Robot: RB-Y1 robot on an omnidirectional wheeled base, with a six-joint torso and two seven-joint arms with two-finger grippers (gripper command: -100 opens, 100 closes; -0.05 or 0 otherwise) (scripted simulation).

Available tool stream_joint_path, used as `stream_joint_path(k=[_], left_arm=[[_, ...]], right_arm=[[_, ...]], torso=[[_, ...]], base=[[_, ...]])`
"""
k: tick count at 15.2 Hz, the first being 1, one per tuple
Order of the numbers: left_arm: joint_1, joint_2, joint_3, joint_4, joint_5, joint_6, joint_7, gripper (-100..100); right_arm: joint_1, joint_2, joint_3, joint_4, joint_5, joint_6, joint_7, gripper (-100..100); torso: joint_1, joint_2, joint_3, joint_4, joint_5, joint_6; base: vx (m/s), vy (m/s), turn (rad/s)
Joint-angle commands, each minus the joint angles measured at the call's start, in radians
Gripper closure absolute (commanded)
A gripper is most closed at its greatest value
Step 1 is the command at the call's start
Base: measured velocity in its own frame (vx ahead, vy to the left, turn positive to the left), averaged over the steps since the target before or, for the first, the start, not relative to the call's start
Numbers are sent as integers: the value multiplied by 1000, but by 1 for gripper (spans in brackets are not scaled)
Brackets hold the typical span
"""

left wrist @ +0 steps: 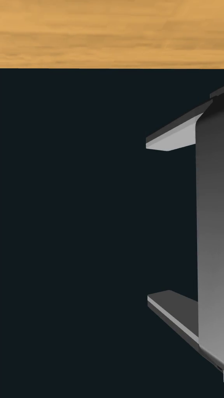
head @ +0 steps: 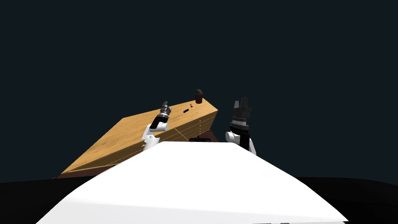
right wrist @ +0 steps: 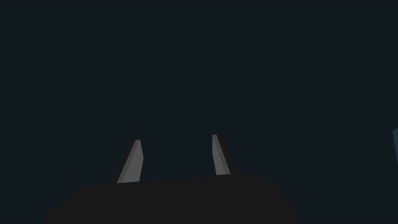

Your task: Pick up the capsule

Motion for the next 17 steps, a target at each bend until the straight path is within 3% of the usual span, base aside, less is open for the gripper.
stream_joint_path(k=[1, 2, 4, 5, 7, 8, 10, 11, 13, 14, 16, 17], left_arm=[[-25, 7, 10, 24, 9, 47, 19, -100], [-58, 17, 24, 54, 23, 72, 43, -100], [-58, 17, 24, 54, 23, 100, 43, -100], [-92, 27, 39, 85, 38, 128, 68, -100], [-92, 27, 39, 85, 38, 154, 68, -100], [-126, 36, 54, 116, 52, 188, 93, -100], [-126, 36, 54, 116, 52, 208, 93, -100], [-160, 45, 69, 147, 67, 236, 118, -100], [-160, 45, 69, 147, 67, 263, 118, -100], [-194, 53, 84, 179, 82, 299, 143, -100], [-194, 53, 84, 179, 82, 317, 143, -100], [-228, 60, 99, 210, 96, 356, 168, -100]], right_arm=[[0, 0, 0, 0, 0, 0, 0, 0], [0, 0, 0, 0, 0, 0, 0, 0], [0, 0, 0, 0, 0, 0, 0, 0], [0, 0, 0, 0, 0, 0, 0, 0], [0, 0, 0, 0, 0, 0, 0, 0], [0, 0, 0, 0, 0, 0, 0, 0], [0, 0, 0, 0, 0, 0, 0, 0], [0, 0, 0, 0, 0, 0, 0, 0], [0, 0, 0, 0, 0, 0, 0, 0], [0, 0, 0, 0, 0, 0, 0, 0], [0, 0, 0, 0, 0, 0, 0, 0], [0, 0, 0, 0, 0, 0, 0, 0]], torso=[[0, 0, 0, 0, 0, 0], [0, 0, 0, 0, 0, 0], [0, 0, 0, 0, 0, 0], [0, 0, 0, 0, 0, 0], [0, 0, 0, 0, 0, 0], [0, 0, 0, 0, 0, 0], [0, 0, 0, 0, 0, 0], [0, 0, 0, 0, 0, 0], [0, 0, 0, 0, 0, 0], [0, 0, 0, 0, 0, -1], [0, 0, 0, 0, 0, 0], [0, 0, 0, 0, 0, 0]], base=[[-7, -1, -107], [-8, -3, -141], [-6, 0, -73], [-5, -3, -80], [-5, -1, -82], [-5, -4, -115], [-5, 0, -78], [-6, -2, -82], [-5, -1, -80], [-5, -3, -93], [-5, -1, -76], [-4, -3, -115]])
